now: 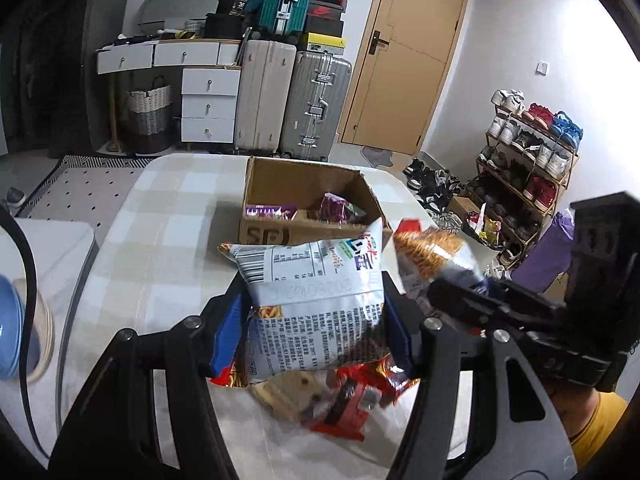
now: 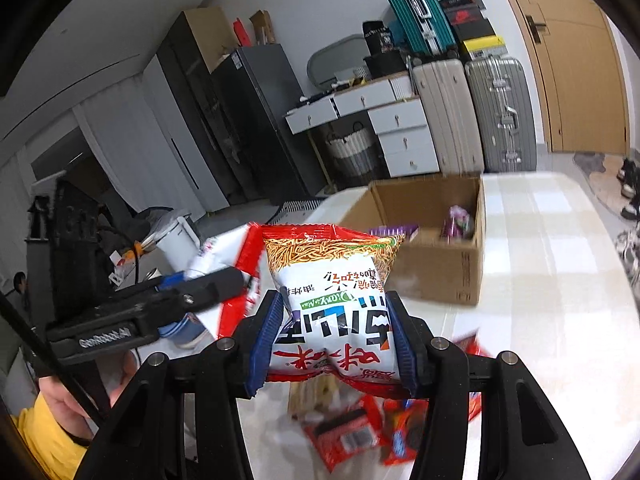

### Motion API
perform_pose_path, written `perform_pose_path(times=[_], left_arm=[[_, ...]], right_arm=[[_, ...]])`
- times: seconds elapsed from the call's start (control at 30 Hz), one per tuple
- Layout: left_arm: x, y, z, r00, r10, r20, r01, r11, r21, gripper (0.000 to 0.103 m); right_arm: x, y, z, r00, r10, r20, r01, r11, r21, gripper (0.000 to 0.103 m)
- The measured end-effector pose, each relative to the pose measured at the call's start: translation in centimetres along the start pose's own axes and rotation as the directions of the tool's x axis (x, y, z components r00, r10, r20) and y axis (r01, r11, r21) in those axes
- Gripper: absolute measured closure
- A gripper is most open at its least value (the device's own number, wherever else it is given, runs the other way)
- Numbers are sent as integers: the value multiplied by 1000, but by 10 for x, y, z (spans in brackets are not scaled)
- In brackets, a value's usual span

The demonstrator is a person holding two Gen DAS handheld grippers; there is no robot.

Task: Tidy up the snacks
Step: 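Carry both bags over the SF box with both grippers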

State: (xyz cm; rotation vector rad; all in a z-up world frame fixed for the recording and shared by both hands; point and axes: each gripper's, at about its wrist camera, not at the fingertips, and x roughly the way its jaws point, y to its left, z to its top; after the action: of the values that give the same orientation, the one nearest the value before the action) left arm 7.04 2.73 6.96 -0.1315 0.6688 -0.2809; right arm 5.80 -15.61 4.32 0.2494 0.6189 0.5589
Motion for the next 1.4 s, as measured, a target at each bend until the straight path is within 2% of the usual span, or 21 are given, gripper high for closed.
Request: perform_pose_path(times=[0.33, 0.53, 0.73, 0.87, 0.97, 1.4], left_arm=[[49, 15, 69, 998, -29, -47, 26, 997, -71, 45], [87, 17, 108, 998, -7, -60, 4, 999, -50, 45], [146, 20, 140, 993, 18, -117, -23, 999, -36, 45], [182, 28, 151, 990, 16, -137, -24, 998, -58, 45], [206, 32, 159, 989, 39, -144, -46, 998, -41, 45], [290, 52, 151, 971, 76, -227, -85, 996, -29, 44]], right_arm=[[14, -17, 63, 999, -19, 49, 18, 1000, 9, 51], [40, -35, 90, 998, -48, 29, 47, 999, 19, 51], [73, -61, 111, 998, -68, 4, 67, 996, 59, 51], [93, -77, 121, 996, -90, -19, 91, 994, 67, 51], [107, -87, 122, 994, -106, -39, 108, 992, 63, 51], [164, -110, 113, 979, -159, -127, 162, 987, 19, 51]])
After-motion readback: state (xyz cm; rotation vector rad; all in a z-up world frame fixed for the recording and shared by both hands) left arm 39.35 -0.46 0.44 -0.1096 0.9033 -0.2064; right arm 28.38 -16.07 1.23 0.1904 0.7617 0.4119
